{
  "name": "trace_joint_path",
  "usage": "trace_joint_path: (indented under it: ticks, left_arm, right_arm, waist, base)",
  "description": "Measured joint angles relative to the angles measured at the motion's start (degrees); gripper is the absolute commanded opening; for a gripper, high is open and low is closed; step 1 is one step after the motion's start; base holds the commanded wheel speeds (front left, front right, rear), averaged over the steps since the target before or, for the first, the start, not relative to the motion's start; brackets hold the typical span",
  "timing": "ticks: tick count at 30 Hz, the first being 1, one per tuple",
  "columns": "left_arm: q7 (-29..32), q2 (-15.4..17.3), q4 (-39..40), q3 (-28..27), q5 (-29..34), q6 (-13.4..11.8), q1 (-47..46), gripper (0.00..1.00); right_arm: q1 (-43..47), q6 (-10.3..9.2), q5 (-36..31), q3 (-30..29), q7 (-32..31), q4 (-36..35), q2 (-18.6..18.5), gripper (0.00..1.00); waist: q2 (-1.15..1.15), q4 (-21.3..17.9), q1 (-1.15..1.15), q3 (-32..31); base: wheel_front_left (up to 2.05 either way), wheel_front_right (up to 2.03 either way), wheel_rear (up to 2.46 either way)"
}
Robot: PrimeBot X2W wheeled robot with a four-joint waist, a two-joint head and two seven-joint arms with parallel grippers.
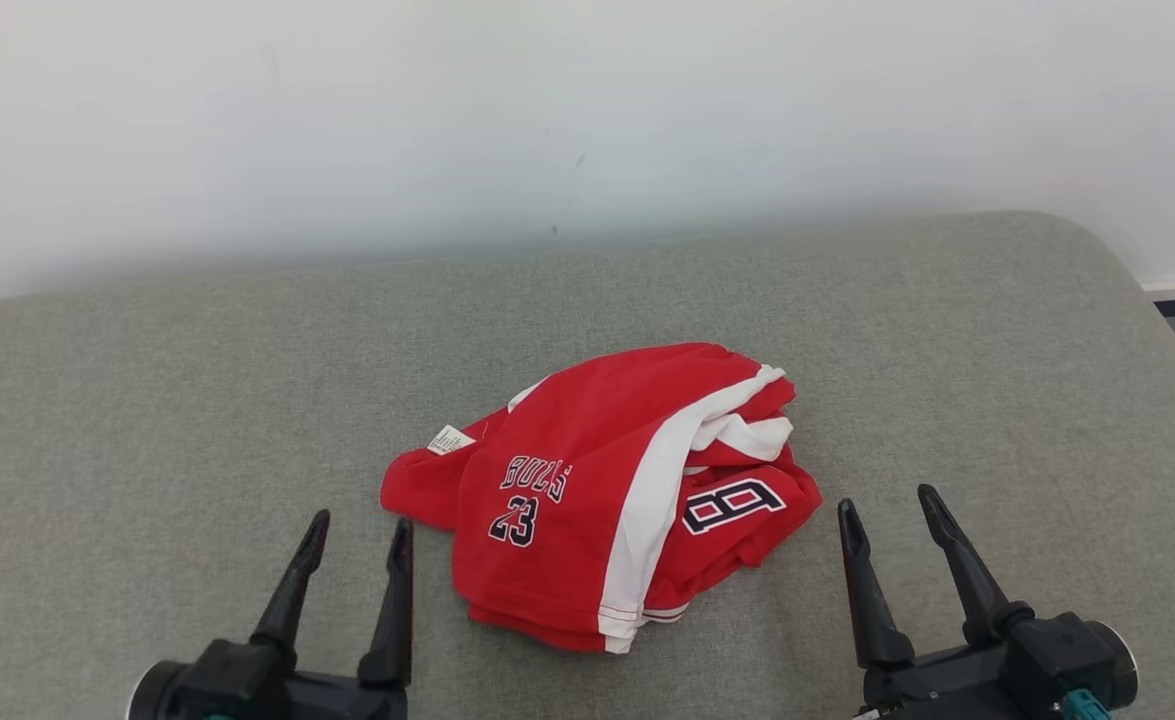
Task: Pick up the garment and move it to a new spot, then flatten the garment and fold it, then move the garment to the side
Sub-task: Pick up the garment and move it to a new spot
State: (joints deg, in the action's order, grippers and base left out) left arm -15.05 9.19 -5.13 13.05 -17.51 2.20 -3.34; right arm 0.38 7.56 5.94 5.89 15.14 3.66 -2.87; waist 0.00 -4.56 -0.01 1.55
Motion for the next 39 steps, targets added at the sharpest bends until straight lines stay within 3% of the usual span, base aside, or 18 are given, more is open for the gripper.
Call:
trace_joint_path:
  ticks: [7, 15, 19, 29, 30, 31, 32, 39]
  left_arm:
    - [0.0, -2.2, -5.3, 4.7, 3.3, 3.2, -6.1, 1.0]
    - [6.3, -4.0, -12.5, 13.4, 4.1, 4.9, -17.9, 1.0]
    - [10.4, -4.3, -15.3, 15.4, 5.0, 4.8, -22.5, 1.0]
    - [18.7, -2.2, -21.8, 14.6, 7.1, 0.7, -27.4, 1.0]
    - [18.8, -1.8, -22.1, 14.6, 7.4, 0.5, -27.7, 0.48]
    - [18.5, -1.5, -22.1, 14.5, 7.5, 0.2, -27.8, 0.3]
    - [18.1, -1.4, -22.1, 14.3, 7.5, 0.1, -27.9, 0.0]
    - [15.9, -2.1, -17.4, 11.4, 2.7, 0.9, -29.0, 0.0]
  right_arm:
    - [-1.7, 0.0, 0.1, 0.7, 0.0, 0.0, 0.0, 1.0]
    - [-2.9, 0.0, 0.7, 0.5, 0.0, -0.5, 0.0, 1.0]
    - [-3.1, 0.0, 1.2, 0.9, 0.0, -0.8, 0.0, 1.0]
    - [-3.6, 0.0, 3.7, 0.6, 0.0, -1.3, 0.0, 1.0]
    - [-3.6, 0.0, 3.7, 0.7, 0.0, -1.3, 0.0, 1.0]
    - [-3.6, 0.0, 3.8, 0.7, 0.0, -1.3, 0.0, 1.0]
    - [-3.6, 0.0, 3.8, 0.6, 0.0, -1.3, 0.0, 1.0]
    - [-3.4, 0.0, 3.9, 0.1, 0.0, -1.2, 0.0, 1.0]
  waist:
    - [0.0, -2.1, 0.01, 1.5]
    - [0.0, -6.9, 0.01, 3.8]
    - [0.01, -9.5, 0.01, 5.2]
    - [0.01, -14.7, 0.01, 8.0]
    - [0.01, -15.0, 0.02, 8.2]
    - [0.01, -15.2, 0.02, 8.4]
    - [0.01, -15.4, 0.02, 8.6]
    - [0.01, -13.9, 0.02, 8.2]
  base:
    - [0.0, 0.0, 0.0]
    - [0.0, 0.0, 0.0]
    - [0.0, 0.0, 0.0]
    - [0.0, 0.0, 0.0]
    - [0.0, 0.0, 0.0]
    - [0.0, 0.0, 0.0]
    - [0.0, 0.0, 0.0]
    - [0.0, 0.0, 0.0]
